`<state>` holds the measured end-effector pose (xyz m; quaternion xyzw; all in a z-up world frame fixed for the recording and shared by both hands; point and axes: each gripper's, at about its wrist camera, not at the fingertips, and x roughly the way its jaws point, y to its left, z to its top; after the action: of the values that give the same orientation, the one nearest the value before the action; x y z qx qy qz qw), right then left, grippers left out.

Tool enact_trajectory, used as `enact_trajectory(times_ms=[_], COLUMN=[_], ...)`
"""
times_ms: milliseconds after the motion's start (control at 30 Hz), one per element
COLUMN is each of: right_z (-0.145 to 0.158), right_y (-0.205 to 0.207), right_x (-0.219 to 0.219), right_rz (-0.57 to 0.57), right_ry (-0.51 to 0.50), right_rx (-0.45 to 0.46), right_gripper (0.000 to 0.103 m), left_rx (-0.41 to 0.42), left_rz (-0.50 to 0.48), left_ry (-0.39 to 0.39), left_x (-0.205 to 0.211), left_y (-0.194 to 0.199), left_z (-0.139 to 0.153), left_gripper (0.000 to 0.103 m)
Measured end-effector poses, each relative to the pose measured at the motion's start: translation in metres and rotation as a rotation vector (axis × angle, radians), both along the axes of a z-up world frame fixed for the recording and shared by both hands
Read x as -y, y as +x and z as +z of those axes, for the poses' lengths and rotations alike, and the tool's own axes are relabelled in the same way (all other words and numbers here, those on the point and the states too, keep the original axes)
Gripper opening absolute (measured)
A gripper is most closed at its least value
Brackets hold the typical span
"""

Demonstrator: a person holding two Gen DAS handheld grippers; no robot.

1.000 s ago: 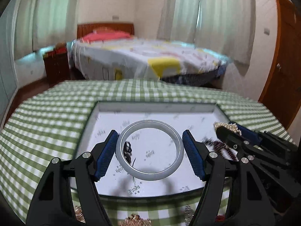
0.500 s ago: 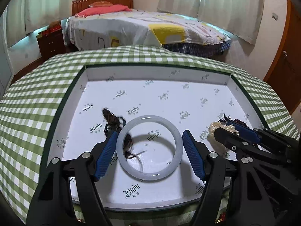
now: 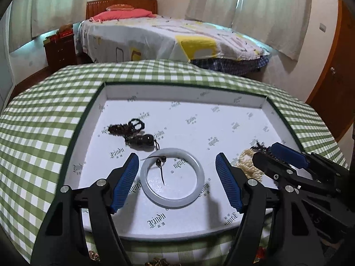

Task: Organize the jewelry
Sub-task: 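Carry the bangle and pearl necklace into the green box and open both tools, then grasp the red knotted tassel with the right tool while the left tool grasps the pearl brooch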

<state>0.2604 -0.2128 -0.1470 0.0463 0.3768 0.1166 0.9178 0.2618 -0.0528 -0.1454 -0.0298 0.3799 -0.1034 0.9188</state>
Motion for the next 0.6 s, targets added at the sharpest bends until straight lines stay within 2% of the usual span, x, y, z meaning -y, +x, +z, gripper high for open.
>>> enact_trajectory(times_ms=[167, 367, 600], right_z=[0.015, 0.031, 0.03], right_y=[-0.012, -0.037, -0.074], right_x=[0.001, 0.002, 0.003], right_rz=[-0.01, -0.023, -0.029], right_ry=[-0.008, -0.023, -0.037], right_rx=[0.054, 0.123, 0.144], right_gripper=[0.044, 0.045, 0.045], left_rx=[0.076, 0.207, 0.244], left_rz=[-0.005, 0.006, 0.036], left_ry=[0.004, 0.034, 0.027], left_x=[-0.001, -0.004, -0.019], left_y=[-0.015, -0.048, -0.09], left_z=[0.018, 0.04, 0.049], left_gripper=[0.07, 0.072, 0.072])
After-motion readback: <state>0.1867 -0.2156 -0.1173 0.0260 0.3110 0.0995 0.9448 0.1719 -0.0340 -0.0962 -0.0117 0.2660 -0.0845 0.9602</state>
